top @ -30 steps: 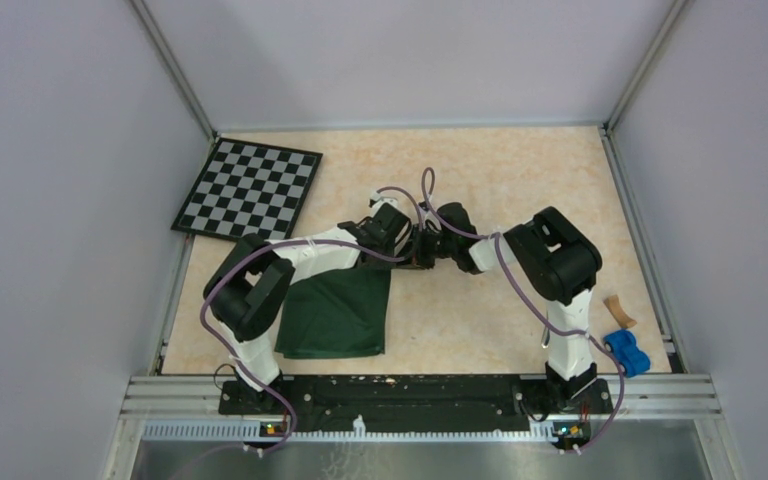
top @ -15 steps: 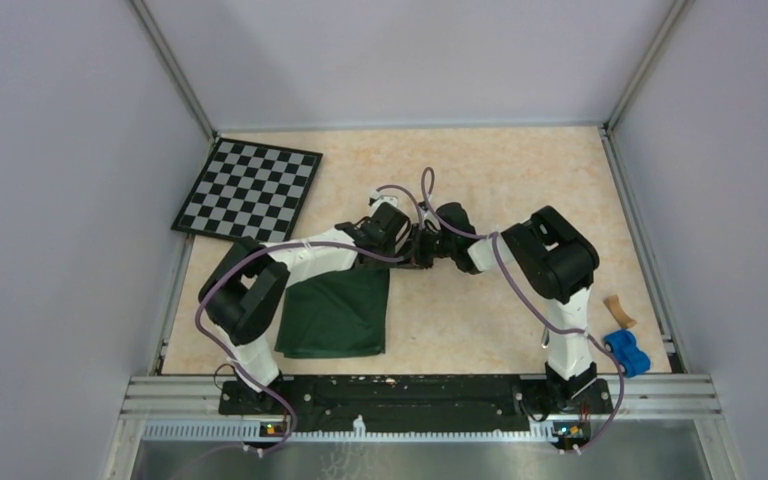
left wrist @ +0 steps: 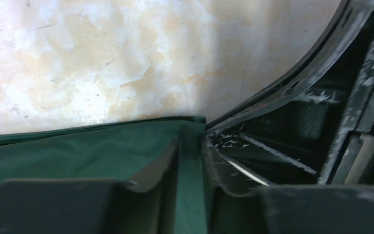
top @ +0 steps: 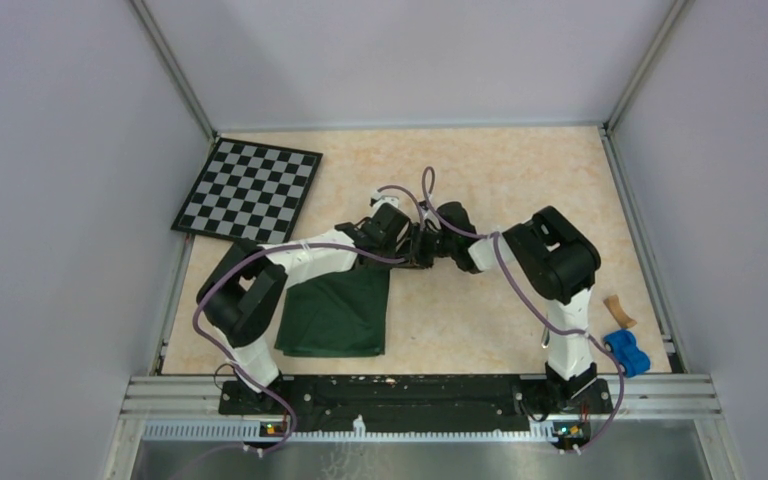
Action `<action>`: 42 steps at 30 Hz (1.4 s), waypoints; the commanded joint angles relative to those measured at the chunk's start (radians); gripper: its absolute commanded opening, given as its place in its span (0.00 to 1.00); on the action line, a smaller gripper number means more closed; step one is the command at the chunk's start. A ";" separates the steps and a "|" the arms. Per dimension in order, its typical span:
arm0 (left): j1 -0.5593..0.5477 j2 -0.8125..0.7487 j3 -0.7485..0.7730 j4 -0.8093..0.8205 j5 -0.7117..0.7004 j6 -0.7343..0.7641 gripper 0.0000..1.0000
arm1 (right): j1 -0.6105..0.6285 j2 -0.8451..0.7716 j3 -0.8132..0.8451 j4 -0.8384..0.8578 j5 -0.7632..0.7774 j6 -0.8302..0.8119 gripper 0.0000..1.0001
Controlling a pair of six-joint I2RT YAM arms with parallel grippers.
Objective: Fold the napkin into a case and place the utensils inside
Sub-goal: Smooth out the lower triangle-folded napkin at the center of the board.
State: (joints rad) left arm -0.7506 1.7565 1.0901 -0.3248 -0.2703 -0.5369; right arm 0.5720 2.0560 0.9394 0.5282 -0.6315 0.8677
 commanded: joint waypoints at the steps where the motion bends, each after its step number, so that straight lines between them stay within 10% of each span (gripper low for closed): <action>1: -0.003 -0.101 0.035 -0.044 0.002 0.007 0.34 | -0.023 -0.074 -0.008 -0.099 0.052 -0.049 0.23; 7: 0.008 -0.298 -0.012 -0.100 0.053 -0.002 0.52 | -0.032 -0.154 -0.085 -0.132 0.054 -0.108 0.48; 16: 0.039 -0.582 -0.174 -0.158 0.028 -0.041 0.63 | 0.003 -0.066 0.004 -0.146 0.044 -0.098 0.50; 23: 0.061 -0.697 -0.249 -0.184 0.045 -0.064 0.70 | 0.066 -0.007 0.128 -0.324 0.160 -0.120 0.40; 30: 0.074 -0.719 -0.242 -0.178 0.047 -0.058 0.71 | 0.061 -0.002 0.161 -0.412 0.223 -0.153 0.02; 42: 0.195 -0.661 -0.271 0.000 0.328 -0.112 0.73 | -0.144 0.059 0.371 -0.859 0.054 -0.608 0.00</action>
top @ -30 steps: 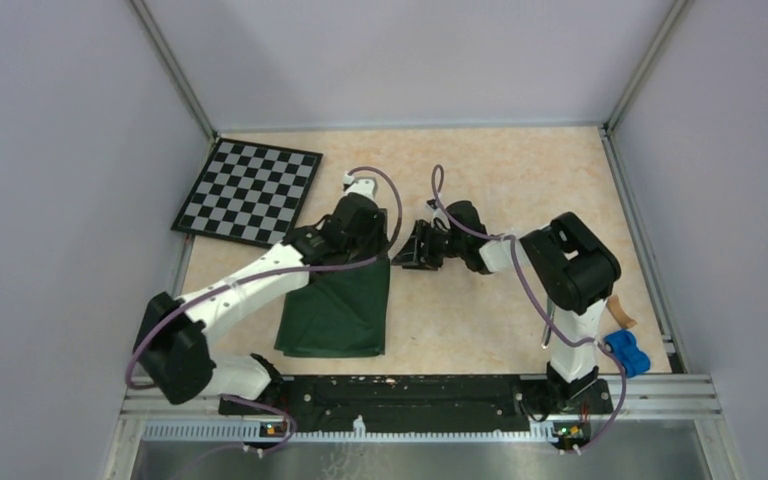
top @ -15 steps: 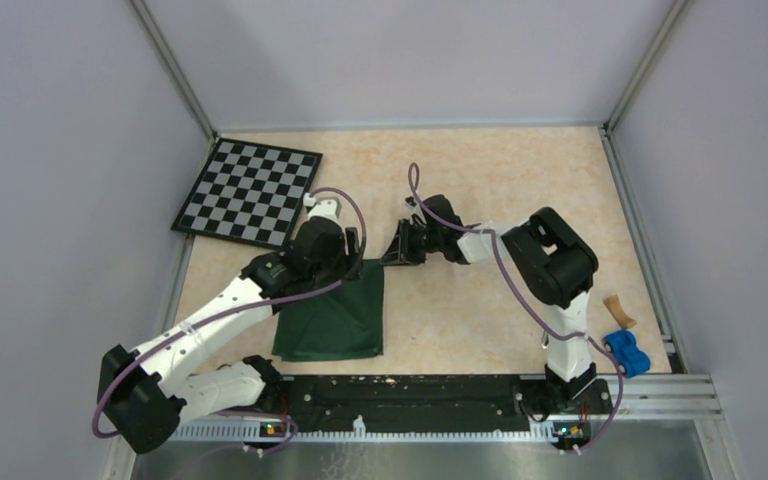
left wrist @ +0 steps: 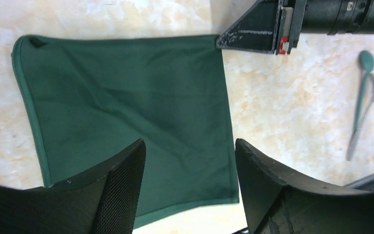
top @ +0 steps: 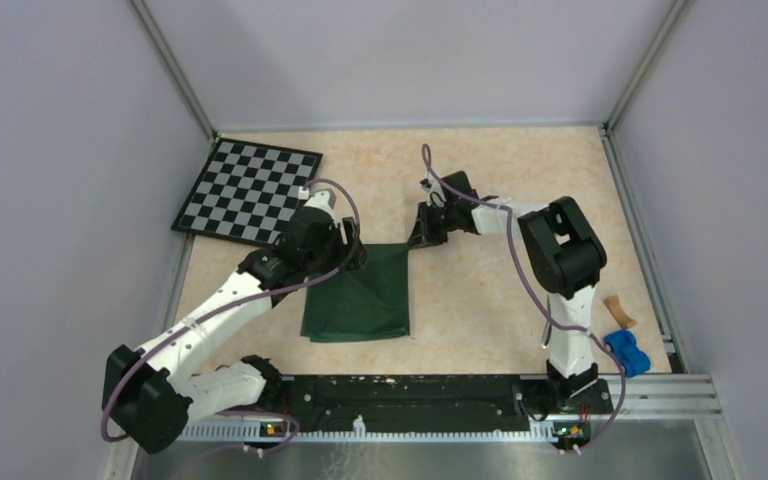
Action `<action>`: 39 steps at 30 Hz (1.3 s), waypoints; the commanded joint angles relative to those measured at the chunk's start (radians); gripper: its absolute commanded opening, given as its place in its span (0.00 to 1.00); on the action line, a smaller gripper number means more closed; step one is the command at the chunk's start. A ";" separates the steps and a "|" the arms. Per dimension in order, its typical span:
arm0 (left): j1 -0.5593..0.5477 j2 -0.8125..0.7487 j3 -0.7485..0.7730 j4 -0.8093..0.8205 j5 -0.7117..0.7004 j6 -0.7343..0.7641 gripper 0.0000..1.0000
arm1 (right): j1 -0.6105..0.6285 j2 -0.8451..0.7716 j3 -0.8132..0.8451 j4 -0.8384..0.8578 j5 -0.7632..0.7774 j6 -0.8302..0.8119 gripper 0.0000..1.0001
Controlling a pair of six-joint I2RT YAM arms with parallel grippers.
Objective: Fold the napkin into a case and place the utensils inside
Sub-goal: Smooth out the lower triangle-folded napkin at the center of the board.
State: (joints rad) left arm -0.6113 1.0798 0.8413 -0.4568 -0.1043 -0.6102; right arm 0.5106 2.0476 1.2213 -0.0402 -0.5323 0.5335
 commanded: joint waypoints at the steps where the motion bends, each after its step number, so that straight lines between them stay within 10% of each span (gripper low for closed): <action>1: 0.075 0.025 -0.030 0.158 0.197 -0.053 0.73 | -0.101 0.074 0.105 -0.327 -0.066 -0.319 0.00; 7: 0.222 0.123 -0.072 0.327 0.373 -0.137 0.79 | -0.164 0.042 0.167 -0.390 -0.031 -0.398 0.00; 18: 0.400 0.429 0.004 0.336 0.370 -0.025 0.72 | -0.097 -0.214 0.051 -0.360 0.224 -0.224 0.43; 39: 0.495 0.573 0.019 0.485 0.456 -0.016 0.51 | -0.167 -0.037 -0.012 -0.046 -0.020 -0.107 0.44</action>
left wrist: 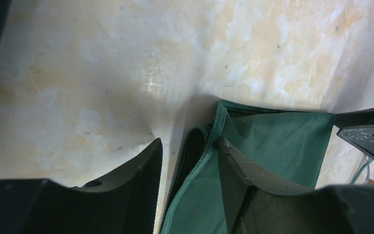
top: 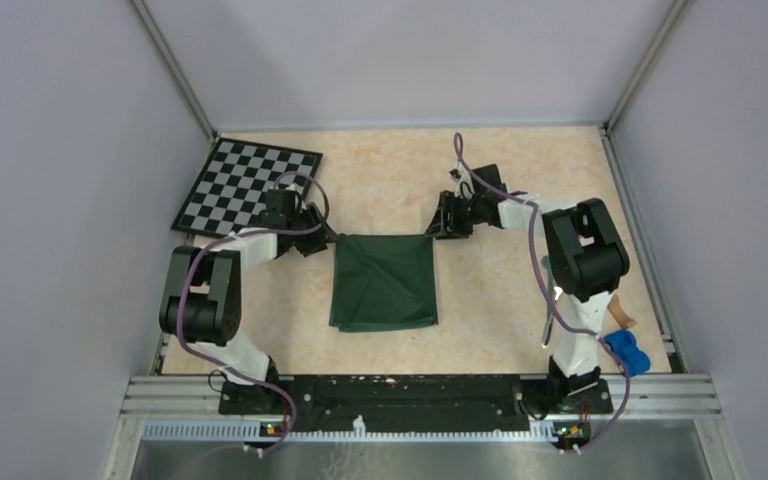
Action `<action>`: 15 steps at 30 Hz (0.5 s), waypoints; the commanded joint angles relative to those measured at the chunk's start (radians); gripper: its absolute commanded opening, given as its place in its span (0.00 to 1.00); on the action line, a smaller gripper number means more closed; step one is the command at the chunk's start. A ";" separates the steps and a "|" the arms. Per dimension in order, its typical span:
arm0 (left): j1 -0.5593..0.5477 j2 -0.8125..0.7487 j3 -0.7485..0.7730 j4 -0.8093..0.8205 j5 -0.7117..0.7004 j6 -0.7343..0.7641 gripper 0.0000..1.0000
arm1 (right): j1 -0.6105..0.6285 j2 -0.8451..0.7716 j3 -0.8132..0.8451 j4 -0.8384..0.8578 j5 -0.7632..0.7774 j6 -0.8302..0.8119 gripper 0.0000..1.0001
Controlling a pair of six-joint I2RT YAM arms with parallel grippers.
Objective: Fold the napkin into a case and place the utensils inside
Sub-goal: Smooth out the lower triangle-folded napkin at the center of the board.
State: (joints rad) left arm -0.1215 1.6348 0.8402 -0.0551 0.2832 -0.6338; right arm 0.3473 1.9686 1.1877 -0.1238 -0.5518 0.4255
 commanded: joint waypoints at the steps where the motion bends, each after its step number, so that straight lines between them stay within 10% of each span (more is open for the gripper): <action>1: 0.005 0.023 0.015 0.097 0.080 0.008 0.50 | -0.007 0.047 0.018 0.047 -0.002 0.006 0.44; 15: 0.008 0.058 0.009 0.126 0.096 -0.008 0.35 | -0.013 0.078 0.011 0.080 0.011 0.026 0.19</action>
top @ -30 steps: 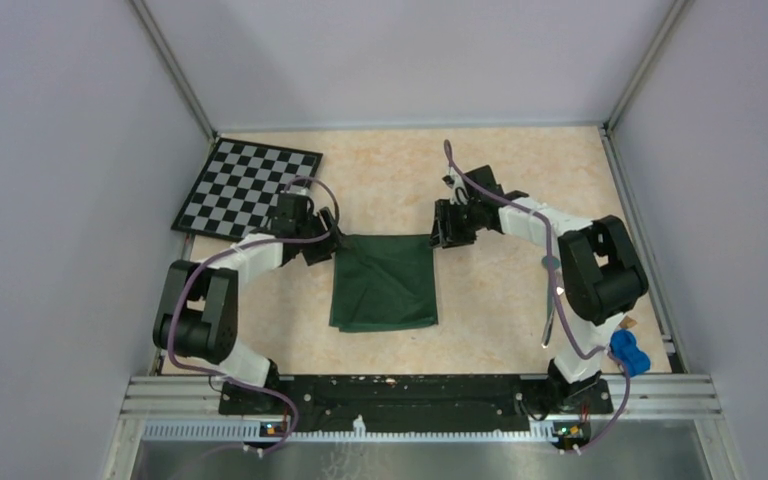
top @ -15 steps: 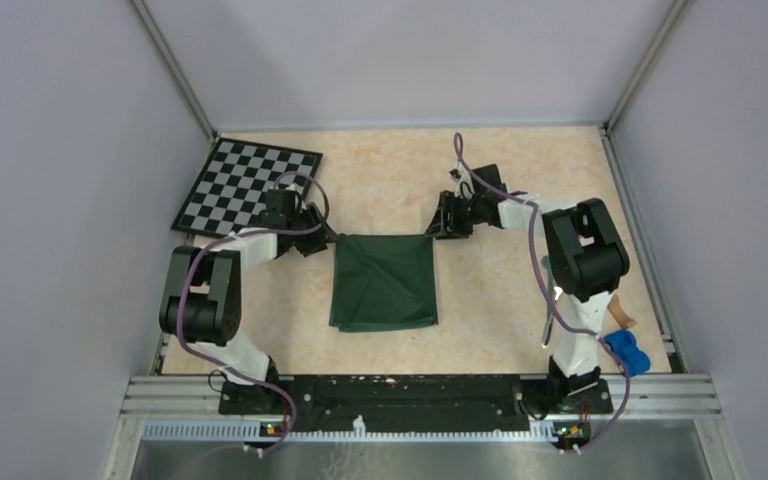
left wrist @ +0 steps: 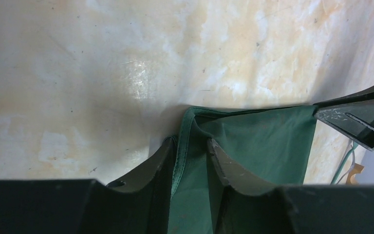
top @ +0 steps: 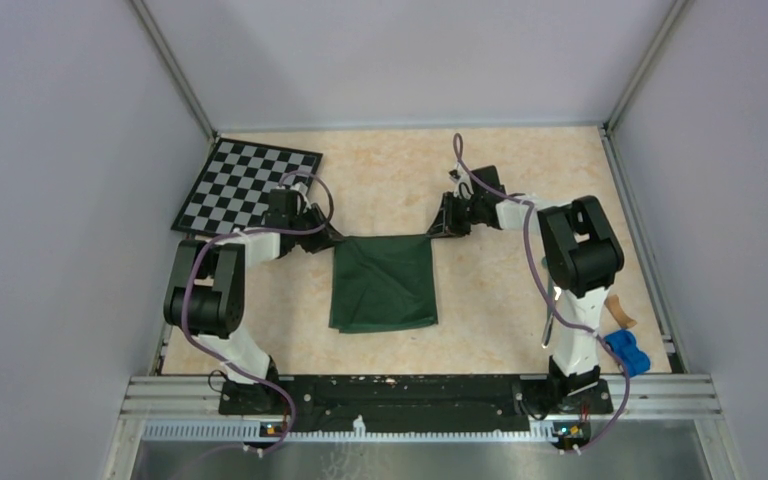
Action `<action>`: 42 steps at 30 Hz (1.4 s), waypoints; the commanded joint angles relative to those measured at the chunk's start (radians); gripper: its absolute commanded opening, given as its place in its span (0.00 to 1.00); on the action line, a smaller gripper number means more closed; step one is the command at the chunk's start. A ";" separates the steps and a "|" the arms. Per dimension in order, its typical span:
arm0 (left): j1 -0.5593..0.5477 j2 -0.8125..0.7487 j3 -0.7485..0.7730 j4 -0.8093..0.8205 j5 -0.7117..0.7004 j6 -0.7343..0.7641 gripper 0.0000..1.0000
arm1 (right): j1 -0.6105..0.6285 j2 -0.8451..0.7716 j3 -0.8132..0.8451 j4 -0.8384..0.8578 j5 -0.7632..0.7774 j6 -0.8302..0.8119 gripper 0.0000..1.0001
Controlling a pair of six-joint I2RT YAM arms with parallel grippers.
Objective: Fold the napkin into a case and place the utensils inside
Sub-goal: Smooth out the lower triangle-folded napkin at the center of the board.
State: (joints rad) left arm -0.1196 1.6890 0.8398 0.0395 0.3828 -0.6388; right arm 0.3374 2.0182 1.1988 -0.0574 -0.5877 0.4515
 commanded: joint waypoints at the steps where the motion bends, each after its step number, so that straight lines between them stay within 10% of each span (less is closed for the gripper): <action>1: 0.006 0.002 0.007 0.027 -0.011 -0.005 0.33 | -0.003 0.030 -0.002 0.017 0.053 0.004 0.14; 15: 0.023 -0.016 -0.024 -0.004 -0.071 -0.015 0.18 | -0.029 0.023 -0.037 0.033 0.152 0.030 0.00; 23: 0.021 -0.085 -0.004 -0.094 -0.095 -0.002 0.36 | -0.029 0.007 -0.020 0.023 0.118 0.013 0.00; 31: 0.012 -0.205 0.006 -0.154 -0.052 0.027 0.48 | 0.007 -0.126 0.013 -0.192 0.253 -0.072 0.38; 42: -0.059 -0.041 0.079 -0.047 0.057 -0.004 0.46 | 0.192 -0.450 -0.302 -0.151 0.027 -0.006 0.38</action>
State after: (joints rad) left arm -0.1623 1.5875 0.8570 -0.0631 0.4156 -0.6350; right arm 0.4671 1.6550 1.0233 -0.2577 -0.4023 0.3969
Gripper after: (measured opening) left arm 0.462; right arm 0.402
